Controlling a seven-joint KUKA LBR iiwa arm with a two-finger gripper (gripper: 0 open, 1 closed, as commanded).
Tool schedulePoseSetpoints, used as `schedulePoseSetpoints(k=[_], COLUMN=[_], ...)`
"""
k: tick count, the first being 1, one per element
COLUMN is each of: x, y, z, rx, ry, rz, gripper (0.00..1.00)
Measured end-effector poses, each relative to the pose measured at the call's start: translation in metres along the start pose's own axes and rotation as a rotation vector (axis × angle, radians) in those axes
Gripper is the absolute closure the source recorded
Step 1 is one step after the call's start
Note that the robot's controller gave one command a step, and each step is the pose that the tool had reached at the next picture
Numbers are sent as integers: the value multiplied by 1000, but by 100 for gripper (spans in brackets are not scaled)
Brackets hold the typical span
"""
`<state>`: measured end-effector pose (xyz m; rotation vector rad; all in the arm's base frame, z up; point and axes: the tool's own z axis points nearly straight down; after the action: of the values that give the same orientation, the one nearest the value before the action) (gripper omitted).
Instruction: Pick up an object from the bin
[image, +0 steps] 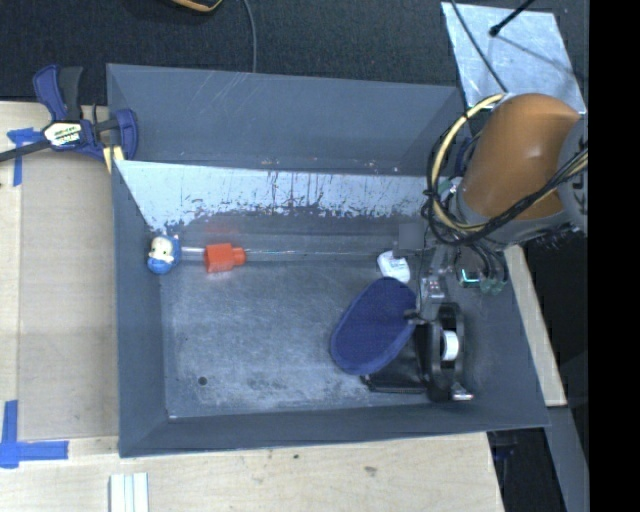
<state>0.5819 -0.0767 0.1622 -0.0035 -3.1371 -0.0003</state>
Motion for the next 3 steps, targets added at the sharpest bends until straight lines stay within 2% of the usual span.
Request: schedulePoseSetpoints(k=[1, 2, 3], x=[45, 54, 53], y=[11, 34, 33], z=[58, 89, 86], rx=[0, 6, 7], ry=[-3, -20, -22], rz=[-187, -216, -216], gripper=[0, 0, 100])
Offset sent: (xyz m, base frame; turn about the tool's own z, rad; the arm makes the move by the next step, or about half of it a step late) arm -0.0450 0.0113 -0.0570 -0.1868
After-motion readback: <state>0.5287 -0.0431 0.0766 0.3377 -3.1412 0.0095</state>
